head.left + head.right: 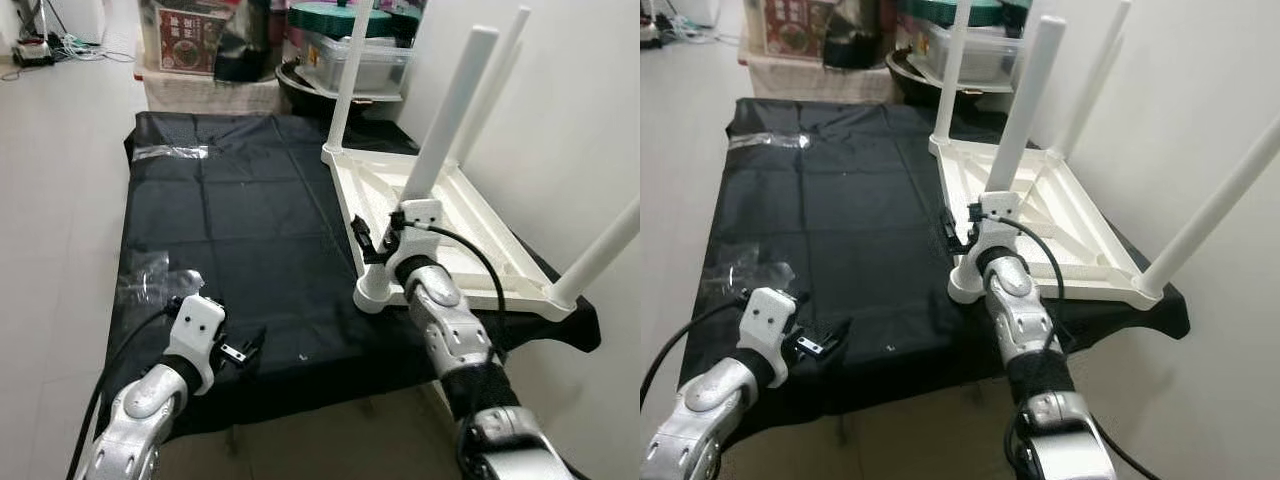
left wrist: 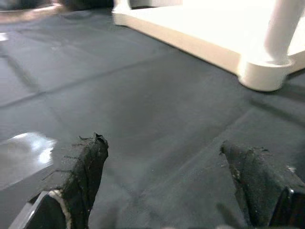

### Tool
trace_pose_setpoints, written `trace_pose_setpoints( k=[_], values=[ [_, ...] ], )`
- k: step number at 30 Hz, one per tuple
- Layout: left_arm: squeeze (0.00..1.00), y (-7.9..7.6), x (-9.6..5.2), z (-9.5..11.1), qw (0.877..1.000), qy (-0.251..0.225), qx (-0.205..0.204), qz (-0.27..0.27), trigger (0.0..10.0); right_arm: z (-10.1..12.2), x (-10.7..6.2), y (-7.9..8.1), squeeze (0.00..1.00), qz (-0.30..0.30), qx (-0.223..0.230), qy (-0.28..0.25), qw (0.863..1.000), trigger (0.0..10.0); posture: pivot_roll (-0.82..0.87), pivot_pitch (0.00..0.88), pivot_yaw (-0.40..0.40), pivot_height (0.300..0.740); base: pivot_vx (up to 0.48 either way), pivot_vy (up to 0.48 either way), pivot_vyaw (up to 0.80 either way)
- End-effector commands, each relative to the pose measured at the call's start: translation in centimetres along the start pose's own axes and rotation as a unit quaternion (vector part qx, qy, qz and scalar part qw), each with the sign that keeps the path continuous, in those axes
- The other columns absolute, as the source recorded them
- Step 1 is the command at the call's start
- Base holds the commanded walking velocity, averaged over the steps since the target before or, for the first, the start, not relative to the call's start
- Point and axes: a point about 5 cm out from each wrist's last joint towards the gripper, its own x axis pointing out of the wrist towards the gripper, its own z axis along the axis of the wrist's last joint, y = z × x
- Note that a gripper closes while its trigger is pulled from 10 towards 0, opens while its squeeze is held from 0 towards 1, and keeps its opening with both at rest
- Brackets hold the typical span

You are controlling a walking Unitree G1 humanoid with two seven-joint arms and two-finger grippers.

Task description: Building children table

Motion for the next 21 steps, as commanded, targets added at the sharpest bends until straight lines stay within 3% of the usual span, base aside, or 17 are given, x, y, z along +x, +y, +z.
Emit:
trace_pose_setpoints(
  k=[1, 3, 4, 10, 11, 12, 14, 15, 17, 18, 21],
  values=[
    [0.00, -0.5, 0.0, 0.0, 1.000, 0.003, -0.001, -0.001, 10.0, 0.4, -0.3, -0.5, 1.00, -0.011, -0.008, 0.002, 1.000, 10.0, 0.10, 0.000, -0.155, 0.740, 0.000, 0.000, 0.00],
    [0.00, -0.9, -0.4, 0.4, 1.000, -0.004, -0.003, 0.008, 10.0, -0.1, -2.5, -0.4, 1.00, 0.008, -0.008, 0.020, 1.000, 10.0, 0.09, 0.000, -0.142, 0.740, 0.000, 0.000, 0.00],
    [0.00, -1.2, -0.7, 0.6, 1.000, -0.007, -0.003, 0.011, 10.0, -0.5, -3.6, -0.1, 0.00, 0.024, -0.001, 0.036, 0.999, 10.0, 0.08, 0.000, -0.132, 0.740, 0.000, 0.000, 0.00],
    [0.00, -1.5, -1.2, 1.0, 1.000, -0.013, 0.002, 0.020, 10.0, -1.3, -5.0, 0.4, 0.00, 0.036, 0.006, 0.065, 0.997, 10.0, 0.08, 0.000, -0.130, 0.740, 0.000, 0.000, 0.00],
    [0.00, -1.5, -1.4, 1.2, 0.999, -0.016, 0.006, 0.030, 10.0, -1.6, -5.4, 0.5, 0.00, 0.037, 0.020, 0.080, 0.996, 10.0, 0.08, 0.000, -0.126, 0.740, 0.000, 0.000, 0.00],
    [0.00, -1.3, -1.7, 1.5, 0.998, -0.021, 0.012, 0.054, 10.0, -2.5, -5.8, 0.0, 0.00, 0.026, 0.024, 0.128, 0.991, 10.0, 0.08, 0.000, -0.126, 0.740, 0.000, 0.000, 0.00],
    [0.00, -1.3, -1.7, 1.5, 0.998, -0.021, 0.012, 0.054, 10.0, -2.5, -5.8, 0.0, 0.00, 0.026, 0.024, 0.128, 0.991, 10.0, 0.08, 0.000, -0.126, 0.740, 0.000, 0.000, 0.00],
    [0.00, -1.1, -1.9, 1.7, 0.997, -0.023, 0.018, 0.076, 10.0, -3.1, -6.3, -0.4, 0.00, 0.015, 0.028, 0.164, 0.986, 10.0, 0.08, 0.000, -0.126, 0.740, 0.000, 0.000, 0.00],
    [0.00, -0.8, -2.1, 1.9, 0.995, -0.023, 0.021, 0.095, 10.0, -3.7, -6.6, -1.1, 0.00, -0.016, 0.002, 0.194, 0.981, 10.0, 0.08, 0.000, -0.127, 0.740, 0.000, 0.000, 0.00],
    [0.00, -0.7, -2.4, 1.9, 0.994, -0.025, 0.019, 0.108, 10.0, -4.5, -6.8, -1.7, 0.00, -0.036, -0.031, 0.229, 0.972, 10.0, 0.08, 0.000, -0.125, 0.740, 0.000, 0.000, 0.00],
    [0.00, -0.8, -2.7, 1.9, 0.993, -0.024, 0.018, 0.113, 10.0, -4.5, -6.9, -1.8, 0.00, -0.036, -0.045, 0.219, 0.974, 10.0, 0.08, 0.000, -0.127, 0.740, 0.000, 0.000, 0.00]
  ],
)
